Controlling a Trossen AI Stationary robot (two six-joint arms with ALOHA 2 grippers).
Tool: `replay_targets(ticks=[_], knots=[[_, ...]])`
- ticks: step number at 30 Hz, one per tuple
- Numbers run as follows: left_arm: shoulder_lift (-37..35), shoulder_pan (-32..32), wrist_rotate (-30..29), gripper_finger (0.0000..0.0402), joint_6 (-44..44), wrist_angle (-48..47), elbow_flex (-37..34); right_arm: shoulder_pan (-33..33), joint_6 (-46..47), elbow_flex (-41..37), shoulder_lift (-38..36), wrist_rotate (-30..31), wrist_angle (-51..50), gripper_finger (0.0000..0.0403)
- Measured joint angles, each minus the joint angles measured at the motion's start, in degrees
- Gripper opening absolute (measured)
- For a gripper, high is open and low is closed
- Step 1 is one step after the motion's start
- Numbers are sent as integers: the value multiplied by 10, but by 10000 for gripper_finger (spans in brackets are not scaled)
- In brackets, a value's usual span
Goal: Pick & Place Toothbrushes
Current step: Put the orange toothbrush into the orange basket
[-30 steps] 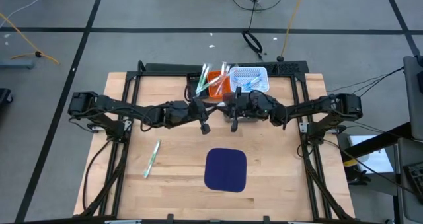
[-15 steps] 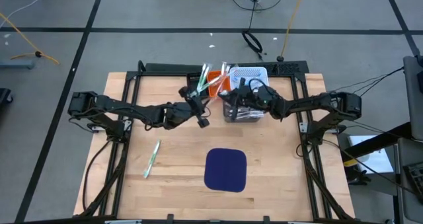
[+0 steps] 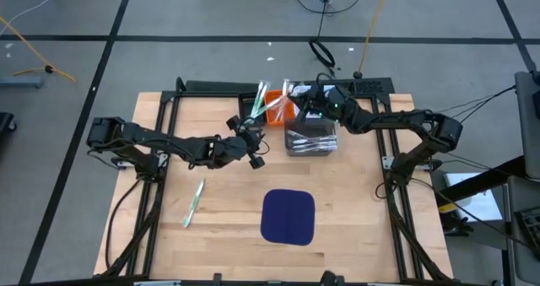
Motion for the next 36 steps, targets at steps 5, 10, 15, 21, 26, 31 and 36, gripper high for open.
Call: replay_targets(ticks=[5,10,15,21,26,31,36], knots=[[0,-18,0,67,1,-21,0,-34,15,8,11,0,-14,4],[0,-42,0,67,1,-29,0,-48,54,18,45,-45,1,4],[0,-64,0,67,1,-31,0,-47,72,59,106,-72,-6,4],[0,-79,-5,67,-20,-67,0,-48,75,118,166,-101,-44,4],[0,-85,-22,67,-59,-112,0,-49,75,129,169,-104,-57,6],[0,-84,-25,67,-93,-127,0,-53,72,128,168,-103,-58,12],[0,-84,-21,67,-117,-134,0,-56,68,128,168,-102,-59,48]])
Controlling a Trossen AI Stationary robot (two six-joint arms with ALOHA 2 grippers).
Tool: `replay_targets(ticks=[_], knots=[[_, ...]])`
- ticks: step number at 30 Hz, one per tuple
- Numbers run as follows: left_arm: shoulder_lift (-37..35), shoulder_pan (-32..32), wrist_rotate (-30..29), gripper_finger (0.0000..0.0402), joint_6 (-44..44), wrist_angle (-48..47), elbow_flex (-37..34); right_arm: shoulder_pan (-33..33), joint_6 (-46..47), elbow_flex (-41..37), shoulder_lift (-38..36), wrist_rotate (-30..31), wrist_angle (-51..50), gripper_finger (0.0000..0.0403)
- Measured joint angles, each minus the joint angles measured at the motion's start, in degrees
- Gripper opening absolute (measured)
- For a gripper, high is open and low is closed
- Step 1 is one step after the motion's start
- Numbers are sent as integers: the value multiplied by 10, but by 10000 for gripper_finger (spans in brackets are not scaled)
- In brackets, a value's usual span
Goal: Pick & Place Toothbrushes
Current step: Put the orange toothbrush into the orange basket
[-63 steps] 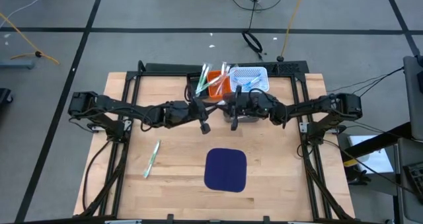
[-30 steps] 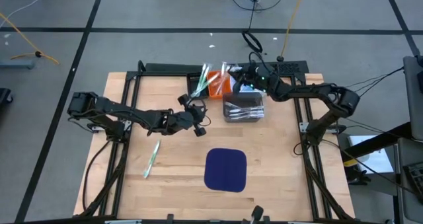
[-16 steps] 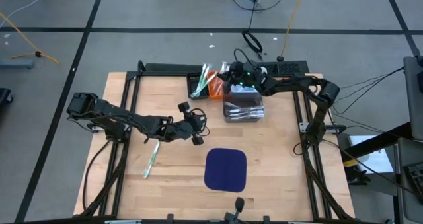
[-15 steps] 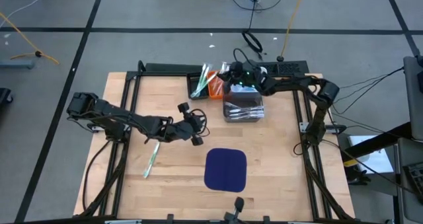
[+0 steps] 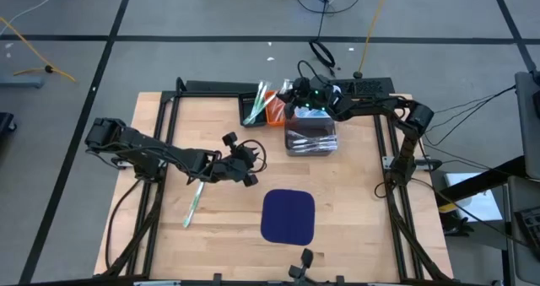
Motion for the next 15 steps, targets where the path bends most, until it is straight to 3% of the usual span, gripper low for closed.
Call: replay_targets(ticks=[4,10,15], knots=[[0,-4,2,67,-14,-9,0,-2,-11,0,0,4,3,96],[-7,-18,-2,67,-35,-18,0,-4,-17,3,0,61,1,179],[-40,-32,-10,67,-63,-54,0,-17,-16,30,-1,62,3,230]])
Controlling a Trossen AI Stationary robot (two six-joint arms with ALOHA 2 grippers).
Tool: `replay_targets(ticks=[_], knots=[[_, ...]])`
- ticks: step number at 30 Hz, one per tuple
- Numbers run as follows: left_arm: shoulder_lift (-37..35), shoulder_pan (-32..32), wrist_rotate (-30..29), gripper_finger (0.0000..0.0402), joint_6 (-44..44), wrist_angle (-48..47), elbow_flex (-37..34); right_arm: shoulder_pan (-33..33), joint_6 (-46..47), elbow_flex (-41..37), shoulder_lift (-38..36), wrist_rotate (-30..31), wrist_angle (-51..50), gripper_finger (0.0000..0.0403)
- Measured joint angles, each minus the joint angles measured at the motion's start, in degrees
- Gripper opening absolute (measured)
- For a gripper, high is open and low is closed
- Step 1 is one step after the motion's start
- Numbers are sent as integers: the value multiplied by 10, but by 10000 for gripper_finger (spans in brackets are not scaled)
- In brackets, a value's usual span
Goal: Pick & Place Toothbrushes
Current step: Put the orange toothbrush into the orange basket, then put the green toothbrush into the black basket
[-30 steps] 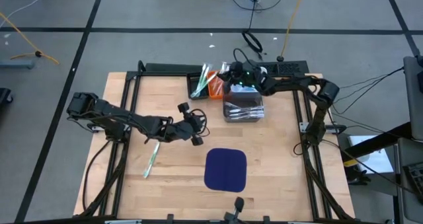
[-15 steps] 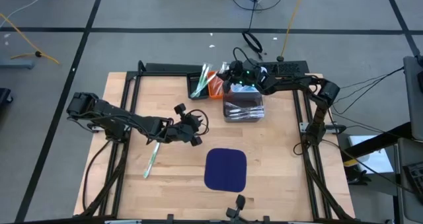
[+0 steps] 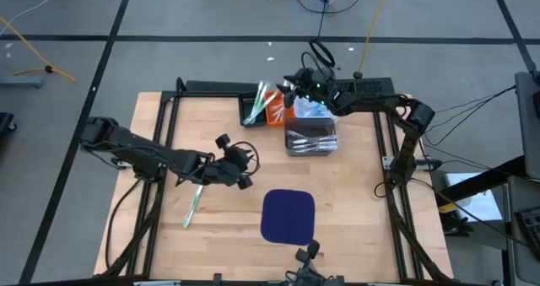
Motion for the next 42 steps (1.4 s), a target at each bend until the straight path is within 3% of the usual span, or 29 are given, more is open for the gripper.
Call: replay_targets(ticks=[6,9,17,24,31,37,42], knots=[[-33,-24,-1,67,-96,-97,0,-4,1,14,-16,-2,-27,250],[-42,-41,29,67,-177,-180,0,10,-4,15,-37,-5,-53,251],[-40,-81,208,67,-384,-307,0,91,-31,-5,-105,-65,-142,251],[-40,-117,263,67,-543,-352,0,168,-63,-15,-124,-63,-187,251],[-33,-154,339,67,-708,-388,-33,201,-63,-42,-124,-63,-188,251],[-32,-170,395,67,-777,-377,-76,205,-63,-57,-124,-63,-188,251],[-32,-170,398,67,-784,-384,-83,204,-63,-70,-123,-60,-186,251]])
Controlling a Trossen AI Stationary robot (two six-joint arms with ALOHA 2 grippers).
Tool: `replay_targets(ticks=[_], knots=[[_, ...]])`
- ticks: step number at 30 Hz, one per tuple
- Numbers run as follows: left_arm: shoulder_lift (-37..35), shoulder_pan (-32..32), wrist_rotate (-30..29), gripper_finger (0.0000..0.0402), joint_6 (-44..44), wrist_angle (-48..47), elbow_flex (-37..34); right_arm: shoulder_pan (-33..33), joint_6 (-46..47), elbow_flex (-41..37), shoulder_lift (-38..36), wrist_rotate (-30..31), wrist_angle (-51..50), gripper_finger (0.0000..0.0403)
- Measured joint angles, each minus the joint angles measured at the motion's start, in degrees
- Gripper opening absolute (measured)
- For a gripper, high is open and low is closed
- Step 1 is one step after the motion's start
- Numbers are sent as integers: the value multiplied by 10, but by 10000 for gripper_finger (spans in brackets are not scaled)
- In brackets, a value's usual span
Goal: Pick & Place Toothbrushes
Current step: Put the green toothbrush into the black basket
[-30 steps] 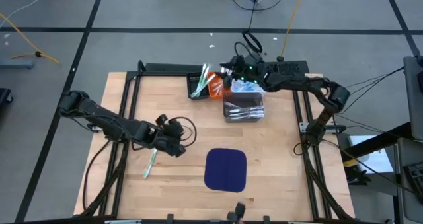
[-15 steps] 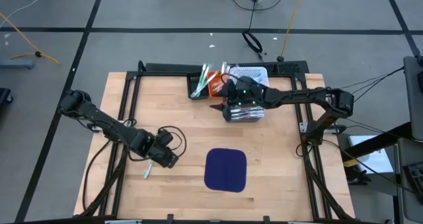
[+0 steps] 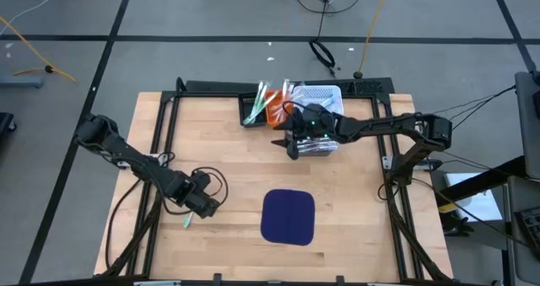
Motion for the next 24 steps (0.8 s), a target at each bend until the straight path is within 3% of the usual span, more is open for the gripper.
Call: replay_targets(ticks=[8,24], knots=[[0,0,12,67,-25,-55,0,0,0,-19,0,0,10,251],[12,-2,17,77,-29,-44,0,0,0,-21,0,0,9,251]])
